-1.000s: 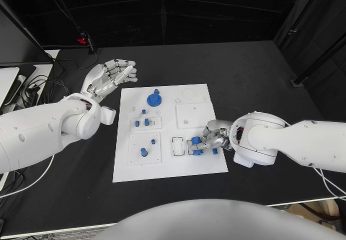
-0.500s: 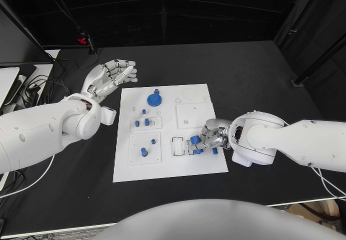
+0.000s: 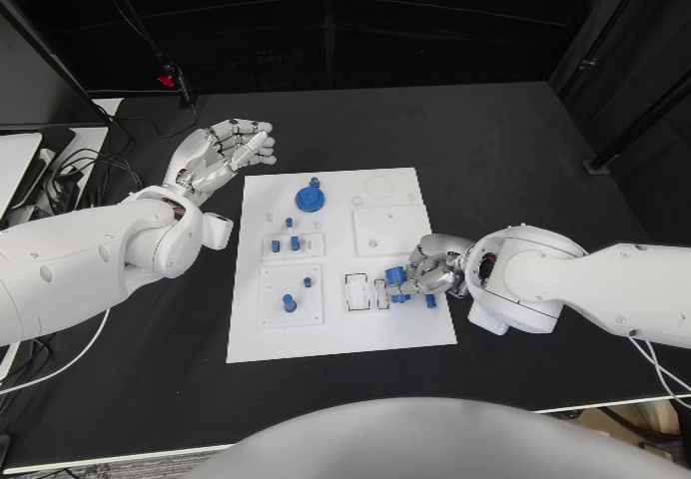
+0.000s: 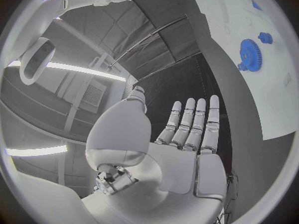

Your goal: Assemble the parts on the task board

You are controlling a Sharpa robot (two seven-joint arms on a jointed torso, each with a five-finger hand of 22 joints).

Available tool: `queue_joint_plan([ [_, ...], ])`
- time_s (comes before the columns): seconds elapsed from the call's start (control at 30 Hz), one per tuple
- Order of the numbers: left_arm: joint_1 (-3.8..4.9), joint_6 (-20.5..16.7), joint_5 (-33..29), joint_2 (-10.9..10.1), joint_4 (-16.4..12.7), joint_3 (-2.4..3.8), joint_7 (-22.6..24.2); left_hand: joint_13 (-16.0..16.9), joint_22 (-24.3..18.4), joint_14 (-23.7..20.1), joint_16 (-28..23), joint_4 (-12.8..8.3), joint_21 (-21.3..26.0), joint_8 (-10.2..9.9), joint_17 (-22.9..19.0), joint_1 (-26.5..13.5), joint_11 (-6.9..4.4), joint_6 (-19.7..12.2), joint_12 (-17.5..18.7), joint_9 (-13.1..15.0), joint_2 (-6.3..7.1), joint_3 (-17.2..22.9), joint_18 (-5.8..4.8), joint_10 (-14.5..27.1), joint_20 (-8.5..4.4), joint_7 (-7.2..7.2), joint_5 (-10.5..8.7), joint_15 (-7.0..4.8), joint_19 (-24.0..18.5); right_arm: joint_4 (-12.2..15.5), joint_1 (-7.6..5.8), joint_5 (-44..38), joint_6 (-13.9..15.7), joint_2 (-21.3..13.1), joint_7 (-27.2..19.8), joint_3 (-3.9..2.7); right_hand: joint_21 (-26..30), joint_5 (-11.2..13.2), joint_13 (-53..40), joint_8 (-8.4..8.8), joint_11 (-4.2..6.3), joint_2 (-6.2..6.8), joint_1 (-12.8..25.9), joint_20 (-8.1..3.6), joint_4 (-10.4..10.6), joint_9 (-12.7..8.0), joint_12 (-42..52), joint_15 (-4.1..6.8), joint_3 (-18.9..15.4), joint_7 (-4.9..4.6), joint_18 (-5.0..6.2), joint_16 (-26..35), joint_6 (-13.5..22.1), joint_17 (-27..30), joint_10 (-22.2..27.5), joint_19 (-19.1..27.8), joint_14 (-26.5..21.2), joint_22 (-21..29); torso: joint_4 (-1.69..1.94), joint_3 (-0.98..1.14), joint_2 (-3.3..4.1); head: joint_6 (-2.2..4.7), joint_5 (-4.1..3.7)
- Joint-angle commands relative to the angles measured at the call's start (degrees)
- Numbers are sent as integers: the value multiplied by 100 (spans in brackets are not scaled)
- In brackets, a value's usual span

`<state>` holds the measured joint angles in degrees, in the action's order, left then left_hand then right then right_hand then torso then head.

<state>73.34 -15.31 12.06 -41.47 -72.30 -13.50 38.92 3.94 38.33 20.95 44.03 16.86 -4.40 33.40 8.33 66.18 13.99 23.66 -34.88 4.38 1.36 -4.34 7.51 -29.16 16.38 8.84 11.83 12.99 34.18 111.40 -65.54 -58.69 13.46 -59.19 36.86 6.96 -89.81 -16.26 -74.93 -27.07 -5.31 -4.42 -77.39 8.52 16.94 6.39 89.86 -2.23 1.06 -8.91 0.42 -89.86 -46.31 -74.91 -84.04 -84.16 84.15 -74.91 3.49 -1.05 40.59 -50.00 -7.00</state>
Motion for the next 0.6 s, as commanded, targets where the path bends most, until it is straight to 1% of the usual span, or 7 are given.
queue_joint_plan([
  [0.03,5,62,-12,-11,-9,4,290,-9,-5,-20,26,-2,-19,27,-5,-6,-11,-29,-37,-7,-68,-21,2,48,10,749,33,-9,16,37,29,322,263,-85,-118,30,-19,-69,-1507,30,20,21,-10,-28,-669,16,14,20,751,6,-42,-14,-79,-1509,-596,-584,585,-1509,-2,2,1,0,22],
  [0.1,5,64,-12,-14,-10,4,287,-9,-5,-20,26,-2,-19,27,-5,-6,-11,-29,-37,-7,-68,-21,2,48,10,749,33,-9,16,87,29,418,314,-145,-186,29,-19,-120,-1507,51,13,58,21,-24,-662,9,14,15,777,-2,-42,-14,-106,-1509,-596,-584,585,-1509,-1,3,2,0,29],
  [0.17,3,66,-12,-16,-6,4,284,-9,-5,-20,26,-2,-19,27,-5,-6,-11,-29,-37,-7,-68,-21,2,48,10,749,33,-9,16,151,28,512,363,-212,-269,29,-19,-232,-1507,84,9,101,59,-18,-657,-1,14,9,817,-7,-42,-14,-143,-1509,-596,-584,585,-1509,-2,-4,-3,0,31],
  [0.3,-1,69,-12,-12,0,4,283,-9,-5,-20,26,-2,-19,27,-5,-6,-11,-29,-37,-7,-68,-21,2,48,10,749,33,-9,16,257,26,654,439,-298,-398,27,-19,-397,-1507,128,5,161,110,-13,-652,-12,14,8,847,-7,-42,-14,-186,-1509,-596,-584,585,-1509,-6,-7,-5,0,35],
  [0.4,-5,75,-12,-1,5,4,282,-10,-9,-24,32,-2,-18,36,-15,-8,-10,-39,-44,-8,-80,-24,0,55,10,750,33,-7,13,338,24,779,480,-346,-500,26,-19,-428,-1507,137,6,176,120,-13,-654,-14,14,7,850,-7,-42,-14,-196,-1509,-596,-584,585,-1509,8,-2,-1,0,24],
  [0.5,-7,77,-12,3,8,4,280,-10,-9,-24,32,-2,-18,36,-15,-8,-10,-39,-44,-8,-80,-24,0,55,10,750,33,-7,13,364,23,927,467,-352,-577,26,-19,-440,-1507,140,6,186,126,-13,-654,-14,14,7,848,-7,-42,-14,-203,-1509,-596,-584,585,-1509,6,-3,0,0,41],
  [0.6,-9,76,-12,7,14,4,278,-10,-9,-24,32,-2,-18,36,-15,-8,-10,-39,-44,-8,-80,-24,0,55,10,750,33,-7,13,375,23,1132,441,-333,-666,25,-19,-454,-1507,146,5,197,138,-12,-650,-15,14,7,844,-8,-42,-14,-210,-1509,-596,-584,585,-1509,8,-2,5,0,42],
])
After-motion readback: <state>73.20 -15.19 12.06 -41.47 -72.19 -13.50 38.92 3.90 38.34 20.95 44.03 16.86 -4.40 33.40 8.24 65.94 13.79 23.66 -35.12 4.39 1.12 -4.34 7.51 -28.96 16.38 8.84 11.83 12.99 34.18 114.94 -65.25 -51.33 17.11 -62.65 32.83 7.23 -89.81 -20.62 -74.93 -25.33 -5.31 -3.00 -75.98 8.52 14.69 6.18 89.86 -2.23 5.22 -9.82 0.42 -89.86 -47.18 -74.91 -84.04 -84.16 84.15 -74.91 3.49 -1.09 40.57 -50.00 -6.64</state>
